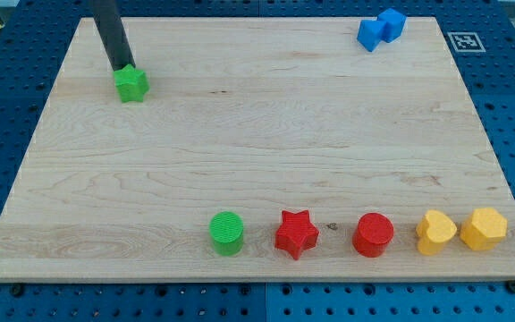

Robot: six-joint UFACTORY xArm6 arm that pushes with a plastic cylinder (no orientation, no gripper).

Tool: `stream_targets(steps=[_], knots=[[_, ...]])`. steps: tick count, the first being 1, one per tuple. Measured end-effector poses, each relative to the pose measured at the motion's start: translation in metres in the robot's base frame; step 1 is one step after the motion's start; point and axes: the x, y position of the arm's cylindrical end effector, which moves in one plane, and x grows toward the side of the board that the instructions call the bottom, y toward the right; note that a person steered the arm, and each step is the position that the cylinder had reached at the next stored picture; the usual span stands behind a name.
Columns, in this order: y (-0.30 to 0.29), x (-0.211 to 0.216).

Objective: Move the green star to the center left

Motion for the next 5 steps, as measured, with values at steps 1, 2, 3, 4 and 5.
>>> stream_targets(steps=[1,2,3,4,5], knots=[[0.009,0.023],[0.039,0.032],[0.068,0.04],[0.069,0.059],[0.052,0.061]])
